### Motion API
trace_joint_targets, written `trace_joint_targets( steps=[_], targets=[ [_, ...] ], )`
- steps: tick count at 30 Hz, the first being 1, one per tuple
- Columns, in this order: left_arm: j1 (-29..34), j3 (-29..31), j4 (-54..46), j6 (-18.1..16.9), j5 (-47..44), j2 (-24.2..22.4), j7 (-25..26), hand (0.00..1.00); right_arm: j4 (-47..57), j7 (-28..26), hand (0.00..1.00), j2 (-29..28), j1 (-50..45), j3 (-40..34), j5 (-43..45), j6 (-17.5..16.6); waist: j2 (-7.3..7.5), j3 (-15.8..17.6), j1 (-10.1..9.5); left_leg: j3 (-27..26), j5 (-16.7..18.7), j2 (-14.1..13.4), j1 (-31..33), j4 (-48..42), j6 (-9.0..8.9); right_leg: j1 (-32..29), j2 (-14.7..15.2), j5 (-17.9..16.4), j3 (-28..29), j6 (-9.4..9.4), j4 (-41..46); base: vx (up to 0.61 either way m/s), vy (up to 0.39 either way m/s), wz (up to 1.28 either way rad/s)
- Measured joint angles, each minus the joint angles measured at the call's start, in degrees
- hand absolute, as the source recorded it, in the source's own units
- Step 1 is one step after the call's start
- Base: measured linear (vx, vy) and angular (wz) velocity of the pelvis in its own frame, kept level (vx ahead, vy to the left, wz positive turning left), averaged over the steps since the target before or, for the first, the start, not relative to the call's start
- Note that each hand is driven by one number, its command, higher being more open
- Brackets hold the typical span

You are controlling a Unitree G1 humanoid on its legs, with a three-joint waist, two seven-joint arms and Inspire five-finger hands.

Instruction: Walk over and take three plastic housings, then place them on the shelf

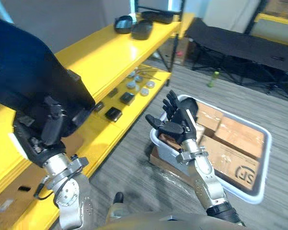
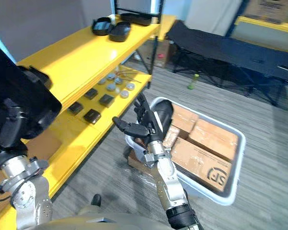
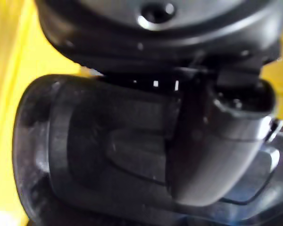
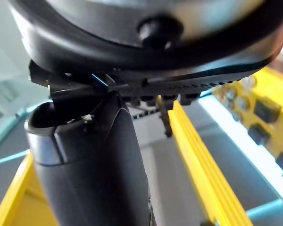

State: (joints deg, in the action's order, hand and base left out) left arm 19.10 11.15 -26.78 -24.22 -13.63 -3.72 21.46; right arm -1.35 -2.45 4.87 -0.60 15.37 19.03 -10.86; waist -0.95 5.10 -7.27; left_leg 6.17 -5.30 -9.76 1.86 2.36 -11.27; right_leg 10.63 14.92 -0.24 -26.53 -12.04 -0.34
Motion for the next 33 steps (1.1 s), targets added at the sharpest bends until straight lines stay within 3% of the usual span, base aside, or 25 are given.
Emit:
trace_joint_targets(
  steps=[4, 12, 18, 20, 22, 25, 28, 30, 32, 33],
  targets=[
    [2.92, 2.85, -2.56, -2.40, -2.15, -0.07, -2.64, 0.00, -1.75, 0.83, 1.00, 0.03, 1.70, 0.32, -0.57, -0.14, -0.15, -0.03, -2.08, 2.46, -0.20, 0.75, 0.54, -0.01, 0.06, 1.80, 0.04, -0.22, -2.93, 0.04, -0.46, 0.01, -0.020, 0.32],
    [5.58, 3.14, -2.55, -2.43, -3.81, -0.86, -5.35, 0.00, -1.79, 2.60, 1.00, 0.20, 1.68, -0.82, -0.45, -0.18, 0.14, 0.00, -1.75, 2.95, -0.57, 0.87, 0.95, 0.02, 0.06, 1.73, 0.02, -0.54, -3.30, 0.25, -0.46, 0.00, -0.009, 0.04],
    [5.51, 3.01, -2.55, -2.38, -3.81, -0.85, -5.23, 0.00, -1.78, 0.86, 1.00, 0.50, 1.49, -1.83, 2.68, -0.17, 0.28, 0.20, -1.45, 1.87, -0.46, 0.72, 1.80, -1.94, 0.49, 1.68, -0.04, -0.82, -3.37, 0.36, 0.38, 0.00, -0.008, 0.03],
    [4.59, 2.14, -2.55, -2.09, -3.80, -0.66, -6.82, 0.00, -1.78, 0.13, 1.00, 0.52, 1.18, -2.90, 1.72, -0.44, 0.58, 0.87, 0.01, -1.55, -2.84, 1.40, 4.51, -3.00, 3.00, 2.40, 0.04, -1.82, -7.47, 0.91, 1.32, -0.04, 0.006, 0.81],
    [3.63, 1.30, -2.55, -2.09, -4.13, -0.56, -8.68, 0.00, -1.78, 1.08, 1.00, 1.14, 1.07, -3.81, -0.36, -1.04, 0.41, 1.80, -0.20, -4.06, -5.07, 1.41, 4.87, -1.33, 4.69, 2.61, -0.03, -2.93, -9.93, 0.65, 2.54, -0.10, 0.017, 0.83],
    [3.69, 0.37, -2.54, -2.21, -7.55, -0.45, -11.93, 0.00, -1.77, 3.62, 1.00, 2.12, 1.07, -4.22, -3.25, -1.31, -0.66, 2.51, -0.75, -3.89, -7.05, 1.54, 4.68, 1.24, 4.98, 2.83, 0.08, -4.15, -11.76, 0.54, 4.33, -0.09, 0.017, 0.46],
    [3.25, 0.19, -2.38, -2.76, -8.98, 0.57, -14.27, 0.00, -0.52, 4.14, 1.00, 1.52, 0.32, -6.48, -2.41, -2.41, -0.44, 2.72, -0.21, -4.27, -7.69, 2.77, 4.90, 2.14, 5.79, 2.89, 1.39, -5.26, -12.70, -0.03, 5.66, -0.06, 0.043, 0.29],
    [2.53, 0.01, -2.21, -2.96, -8.86, 2.18, -15.33, 0.00, 0.17, 4.15, 1.00, 1.41, 0.12, -8.27, -2.42, -3.58, -0.08, 2.93, 0.21, -4.64, -7.88, 3.72, 5.37, 2.11, 6.05, 2.05, 2.59, -6.79, -12.06, 0.49, 8.10, -0.05, 0.064, 0.33],
    [1.07, -0.17, -0.86, -3.02, -9.31, 4.01, -16.95, 0.00, 0.20, 4.84, 1.00, 1.38, 0.07, -9.33, -3.17, -4.81, 0.31, 3.07, 1.07, -4.04, -8.20, 4.85, 5.73, 2.17, 6.46, 0.01, 3.14, -10.34, -7.28, 1.88, 12.02, -0.04, 0.018, 0.39],
    [0.15, -0.46, 0.74, -3.03, -10.45, 4.79, -18.68, 0.00, 0.21, 6.62, 1.00, 1.44, -0.12, -9.44, -7.07, -5.66, 0.38, 3.11, 1.65, -3.25, -8.44, 5.68, 5.71, 2.24, 6.65, -1.01, 3.18, -11.97, -3.43, 3.52, 14.15, -0.04, -0.024, 0.51]
  ],
)
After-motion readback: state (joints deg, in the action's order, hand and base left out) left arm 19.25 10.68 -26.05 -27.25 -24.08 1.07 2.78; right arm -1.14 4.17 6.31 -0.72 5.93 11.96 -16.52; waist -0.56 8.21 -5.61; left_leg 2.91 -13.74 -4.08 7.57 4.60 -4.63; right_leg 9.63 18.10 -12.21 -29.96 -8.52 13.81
